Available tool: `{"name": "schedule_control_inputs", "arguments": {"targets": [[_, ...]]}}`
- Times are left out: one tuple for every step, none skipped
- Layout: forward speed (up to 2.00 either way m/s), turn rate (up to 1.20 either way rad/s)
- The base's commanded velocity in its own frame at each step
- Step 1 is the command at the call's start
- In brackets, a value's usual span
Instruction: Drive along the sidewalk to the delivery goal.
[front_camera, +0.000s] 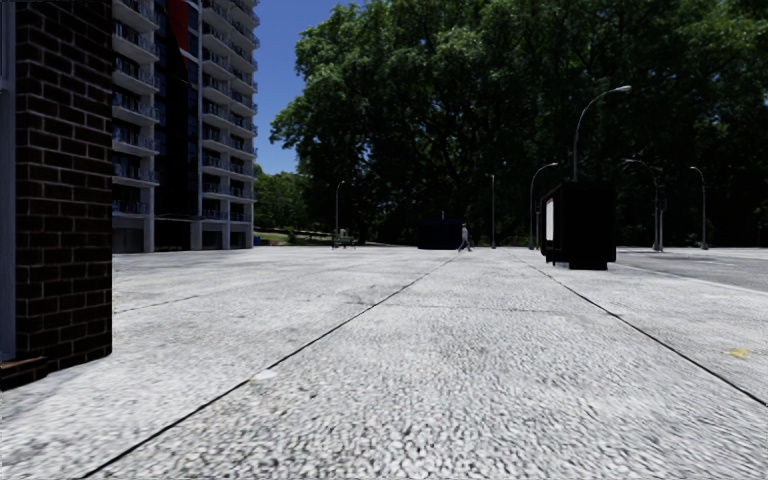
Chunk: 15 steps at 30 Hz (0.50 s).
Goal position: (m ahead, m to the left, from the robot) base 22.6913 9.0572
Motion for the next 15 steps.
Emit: {"name": "schedule_control_inputs", "arguments": {"targets": [[1.96,0.3],[1.96,0.3],[1.96,0.3],[1.96,0.3],[1.96,0.3],[1.96,0.3],[1.96,0.3],[1.96,0.3],[1.96,0.3],[1.96,0.3],[1.96,0.3],[1.96,0.3],[1.96,0.3],[1.96,0.3],[1.96,0.3]]}}
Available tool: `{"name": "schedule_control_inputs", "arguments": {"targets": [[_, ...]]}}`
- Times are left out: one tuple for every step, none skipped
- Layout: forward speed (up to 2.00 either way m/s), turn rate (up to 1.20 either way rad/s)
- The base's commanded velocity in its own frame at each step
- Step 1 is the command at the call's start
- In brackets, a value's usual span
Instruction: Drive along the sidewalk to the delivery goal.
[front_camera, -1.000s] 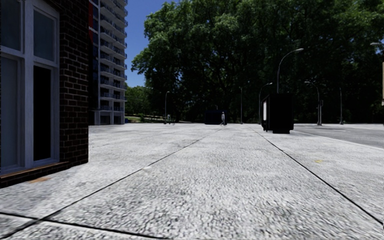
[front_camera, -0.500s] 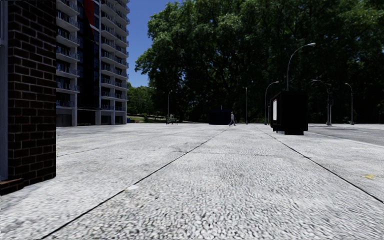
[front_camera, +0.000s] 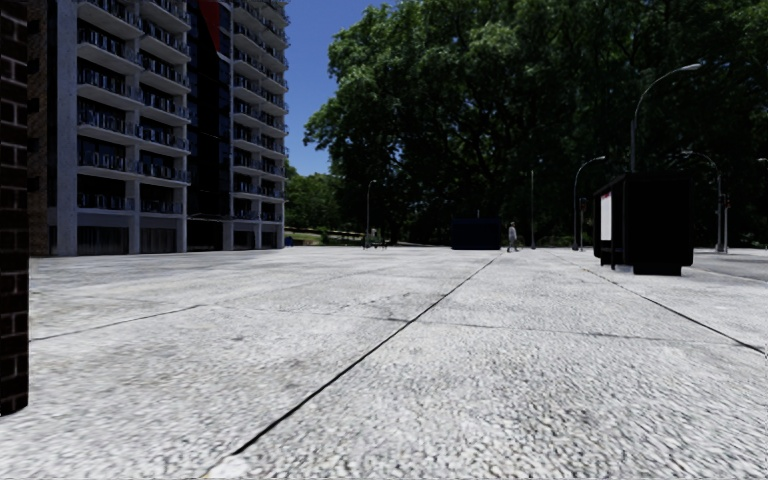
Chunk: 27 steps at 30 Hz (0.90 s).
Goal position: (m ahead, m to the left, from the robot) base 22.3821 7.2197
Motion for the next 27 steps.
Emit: {"name": "schedule_control_inputs", "arguments": {"targets": [[1.96,0.3],[1.96,0.3],[1.96,0.3],[1.96,0.3],[1.96,0.3],[1.96,0.3],[1.96,0.3],[1.96,0.3],[1.96,0.3],[1.96,0.3],[1.96,0.3],[1.96,0.3],[1.96,0.3],[1.96,0.3],[1.96,0.3],[1.96,0.3],[1.96,0.3],[1.96,0.3],[1.96,0.3],[1.96,0.3],[1.96,0.3],[1.96,0.3],[1.96,0.3],[1.96,0.3],[1.96,0.3],[1.96,0.3],[1.96,0.3]]}}
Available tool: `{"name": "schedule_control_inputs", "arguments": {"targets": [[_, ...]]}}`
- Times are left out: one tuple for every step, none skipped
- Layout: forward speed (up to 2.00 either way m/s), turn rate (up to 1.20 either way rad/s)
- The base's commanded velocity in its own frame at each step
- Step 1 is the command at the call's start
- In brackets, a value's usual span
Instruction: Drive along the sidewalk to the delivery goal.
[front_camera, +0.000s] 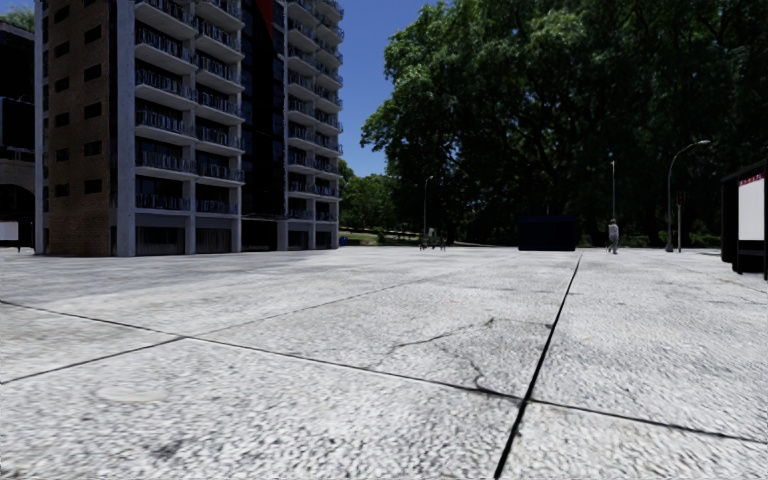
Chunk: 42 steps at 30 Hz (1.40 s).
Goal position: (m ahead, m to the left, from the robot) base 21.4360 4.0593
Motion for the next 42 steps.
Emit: {"name": "schedule_control_inputs", "arguments": {"targets": [[1.96,0.3],[1.96,0.3],[1.96,0.3],[1.96,0.3],[1.96,0.3],[1.96,0.3],[1.96,0.3],[1.96,0.3],[1.96,0.3],[1.96,0.3],[1.96,0.3],[1.96,0.3],[1.96,0.3],[1.96,0.3],[1.96,0.3],[1.96,0.3],[1.96,0.3],[1.96,0.3],[1.96,0.3],[1.96,0.3],[1.96,0.3],[1.96,0.3],[1.96,0.3],[1.96,0.3],[1.96,0.3],[1.96,0.3],[1.96,0.3],[1.96,0.3],[1.96,0.3],[1.96,0.3],[1.96,0.3],[1.96,0.3],[1.96,0.3],[1.96,0.3],[1.96,0.3],[1.96,0.3],[1.96,0.3],[1.96,0.3],[1.96,0.3],[1.96,0.3],[1.96,0.3],[1.96,0.23]]}}
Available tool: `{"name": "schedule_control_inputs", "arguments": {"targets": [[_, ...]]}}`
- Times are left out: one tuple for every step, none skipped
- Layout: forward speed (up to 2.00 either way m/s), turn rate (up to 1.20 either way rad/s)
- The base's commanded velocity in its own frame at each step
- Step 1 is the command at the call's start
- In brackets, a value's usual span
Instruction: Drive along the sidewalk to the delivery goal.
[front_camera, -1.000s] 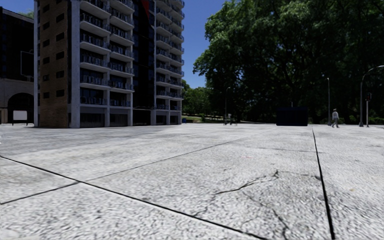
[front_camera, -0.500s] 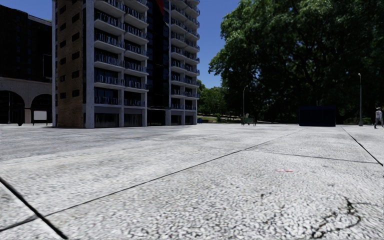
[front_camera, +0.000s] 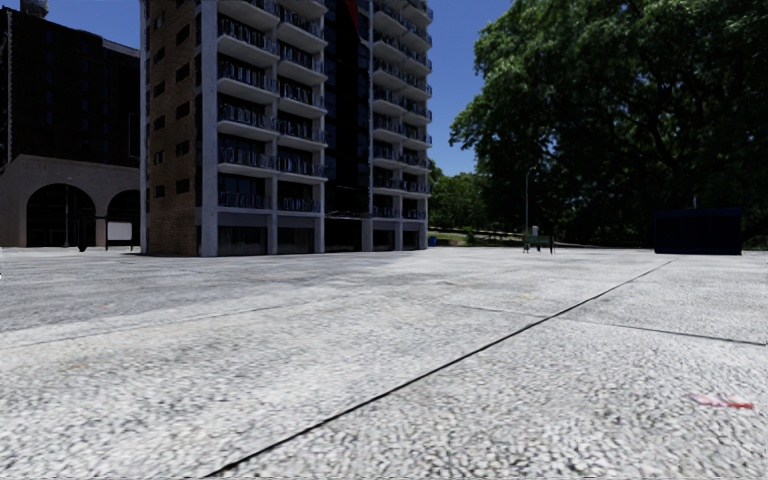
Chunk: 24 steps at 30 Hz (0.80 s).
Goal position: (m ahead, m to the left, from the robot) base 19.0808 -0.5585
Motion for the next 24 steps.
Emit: {"name": "schedule_control_inputs", "arguments": {"targets": [[1.96,0.05],[1.96,0.0],[1.96,0.0],[1.96,0.0],[1.96,0.0],[1.96,0.0],[1.96,0.0],[1.96,0.0],[1.96,0.0],[1.96,0.0],[1.96,0.0],[1.96,0.0],[1.96,0.0],[1.96,0.0],[1.96,0.0],[1.96,0.0],[1.96,0.0],[1.96,0.0],[1.96,0.0],[1.96,0.0],[1.96,0.0],[1.96,0.0],[1.96,0.0],[1.96,0.0]]}}
